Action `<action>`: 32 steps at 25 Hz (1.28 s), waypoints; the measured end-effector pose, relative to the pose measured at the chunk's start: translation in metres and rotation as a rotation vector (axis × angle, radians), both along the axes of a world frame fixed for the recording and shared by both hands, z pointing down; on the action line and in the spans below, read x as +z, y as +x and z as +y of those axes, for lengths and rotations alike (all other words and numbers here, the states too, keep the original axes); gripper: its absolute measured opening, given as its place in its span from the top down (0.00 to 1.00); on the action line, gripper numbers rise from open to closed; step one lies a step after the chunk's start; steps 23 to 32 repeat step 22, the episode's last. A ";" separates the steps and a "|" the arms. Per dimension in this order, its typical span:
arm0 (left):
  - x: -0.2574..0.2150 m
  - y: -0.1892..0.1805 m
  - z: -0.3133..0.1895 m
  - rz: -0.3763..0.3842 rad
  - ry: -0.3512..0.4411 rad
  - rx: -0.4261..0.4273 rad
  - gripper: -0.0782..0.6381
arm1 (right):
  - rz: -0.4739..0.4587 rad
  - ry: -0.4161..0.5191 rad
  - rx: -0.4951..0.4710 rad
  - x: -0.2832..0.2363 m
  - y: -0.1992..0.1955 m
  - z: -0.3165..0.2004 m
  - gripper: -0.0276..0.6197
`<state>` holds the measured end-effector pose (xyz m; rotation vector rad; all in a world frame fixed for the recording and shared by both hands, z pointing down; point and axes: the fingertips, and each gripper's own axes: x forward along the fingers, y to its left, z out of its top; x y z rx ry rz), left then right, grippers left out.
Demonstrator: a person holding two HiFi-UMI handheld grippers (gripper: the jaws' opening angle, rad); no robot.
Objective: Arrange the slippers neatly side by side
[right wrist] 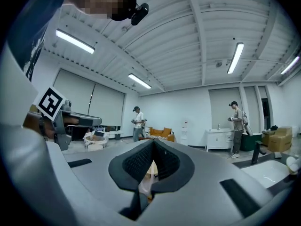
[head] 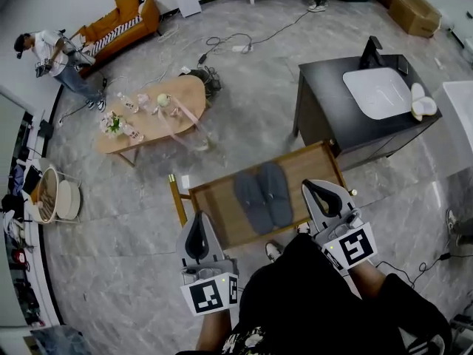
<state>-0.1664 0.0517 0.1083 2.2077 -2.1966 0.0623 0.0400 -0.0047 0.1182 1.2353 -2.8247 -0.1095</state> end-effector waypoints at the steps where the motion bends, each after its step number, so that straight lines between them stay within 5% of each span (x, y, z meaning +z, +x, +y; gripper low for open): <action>1: -0.001 -0.001 0.002 -0.007 0.003 0.000 0.89 | -0.003 -0.001 0.001 0.000 -0.001 0.001 0.96; 32: -0.003 0.001 0.005 -0.026 0.032 0.006 0.89 | -0.008 -0.012 -0.023 0.003 -0.025 0.013 0.96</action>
